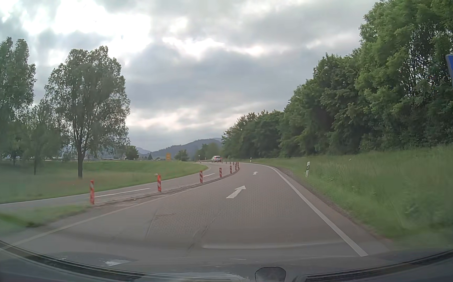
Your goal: Follow the waypoints while adhering to traffic rules and regulations
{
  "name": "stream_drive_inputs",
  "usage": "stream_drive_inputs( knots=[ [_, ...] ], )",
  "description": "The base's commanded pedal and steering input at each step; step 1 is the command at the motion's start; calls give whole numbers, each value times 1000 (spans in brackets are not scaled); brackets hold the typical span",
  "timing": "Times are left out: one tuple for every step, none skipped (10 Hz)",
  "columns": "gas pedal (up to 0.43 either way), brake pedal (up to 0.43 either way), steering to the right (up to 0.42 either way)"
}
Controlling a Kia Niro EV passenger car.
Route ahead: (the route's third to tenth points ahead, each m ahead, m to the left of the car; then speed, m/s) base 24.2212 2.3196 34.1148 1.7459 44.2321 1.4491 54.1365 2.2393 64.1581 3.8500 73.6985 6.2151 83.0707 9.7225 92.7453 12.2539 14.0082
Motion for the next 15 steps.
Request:
stream_drive_inputs(
  knots=[
    [130, 0, 28],
    [118, 0, 24],
    [110, 0, 19],
    [110, 0, 16],
    [110, 0, 15],
    [110, 0, 14],
    [110, 0, 11],
    [110, 0, 9],
    [110, 0, 3],
    [110, 0, 0],
    [110, 0, 0],
    [110, 0, -2],
    [110, 0, -4],
    [110, 0, -5],
    [110, 0, -9]
  ],
)
